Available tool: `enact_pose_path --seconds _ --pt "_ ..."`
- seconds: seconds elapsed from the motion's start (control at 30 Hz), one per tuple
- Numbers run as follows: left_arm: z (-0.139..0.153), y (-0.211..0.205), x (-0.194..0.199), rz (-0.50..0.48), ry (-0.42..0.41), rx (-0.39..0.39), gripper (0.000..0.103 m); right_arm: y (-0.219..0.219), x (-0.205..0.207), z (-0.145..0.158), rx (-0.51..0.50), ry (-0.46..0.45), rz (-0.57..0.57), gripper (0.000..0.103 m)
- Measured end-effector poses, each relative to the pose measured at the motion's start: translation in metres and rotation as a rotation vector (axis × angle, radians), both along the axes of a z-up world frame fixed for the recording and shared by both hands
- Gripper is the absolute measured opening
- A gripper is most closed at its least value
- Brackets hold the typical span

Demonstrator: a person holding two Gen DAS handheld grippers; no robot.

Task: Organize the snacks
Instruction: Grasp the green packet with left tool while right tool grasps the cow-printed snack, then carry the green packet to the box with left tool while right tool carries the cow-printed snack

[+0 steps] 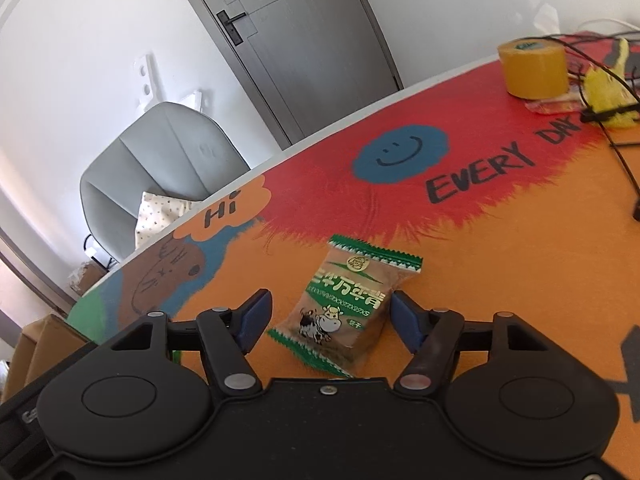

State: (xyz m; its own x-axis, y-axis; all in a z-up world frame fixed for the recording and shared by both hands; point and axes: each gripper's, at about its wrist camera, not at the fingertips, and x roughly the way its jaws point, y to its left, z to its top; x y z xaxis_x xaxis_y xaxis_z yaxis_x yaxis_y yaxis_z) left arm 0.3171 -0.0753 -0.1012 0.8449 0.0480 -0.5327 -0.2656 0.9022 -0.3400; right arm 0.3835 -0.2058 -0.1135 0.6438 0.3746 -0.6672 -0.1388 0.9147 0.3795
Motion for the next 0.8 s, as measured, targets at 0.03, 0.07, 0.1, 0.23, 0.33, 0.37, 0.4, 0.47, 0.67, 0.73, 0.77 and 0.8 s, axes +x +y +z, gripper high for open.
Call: enact_pose_path --seconds 0.03,0.07,0.1,0.23,0.33,0.37,0.4,0.47,0.67,0.73,0.77,0.8 --pt "0.0 0.002 0.0 0.002 0.001 -0.003 0.049 0.003 0.002 0.0 -0.009 -0.004 0.0 0.067" --pt "-0.001 0.003 -0.001 0.004 0.002 -0.007 0.049 0.006 0.004 -0.001 -0.02 -0.008 -0.002 0.067" --pt "-0.001 0.004 -0.001 0.007 0.001 -0.011 0.049 0.009 0.005 -0.001 -0.033 -0.013 -0.004 0.067" --pt "-0.002 0.007 -0.001 0.006 -0.005 -0.016 0.049 0.021 0.008 -0.001 -0.093 -0.03 -0.003 0.067" --pt "-0.004 0.006 0.001 0.008 -0.001 -0.019 0.049 0.03 0.006 -0.002 -0.157 -0.045 0.013 0.066" --pt "-0.004 0.007 0.001 0.01 0.002 -0.022 0.049 0.032 0.005 -0.002 -0.178 -0.049 0.022 0.065" --pt "-0.004 0.007 0.001 0.01 0.003 -0.025 0.049 0.032 0.003 -0.001 -0.192 -0.05 0.028 0.061" --pt "-0.005 0.007 0.0 0.012 0.003 -0.029 0.049 0.029 0.001 0.0 -0.208 -0.053 0.024 0.052" --pt "-0.002 0.007 -0.004 0.014 0.009 -0.036 0.049 0.022 -0.01 0.003 -0.233 -0.05 0.032 0.049" --pt "0.0 0.006 -0.007 0.01 0.005 -0.036 0.049 0.02 -0.016 0.003 -0.226 -0.045 0.028 0.049" --pt "0.001 0.006 -0.009 0.006 0.002 -0.038 0.049 0.018 -0.019 0.004 -0.221 -0.042 0.024 0.049" --pt "0.003 0.005 -0.011 0.002 -0.002 -0.039 0.049 0.016 -0.022 0.004 -0.212 -0.037 0.019 0.049"
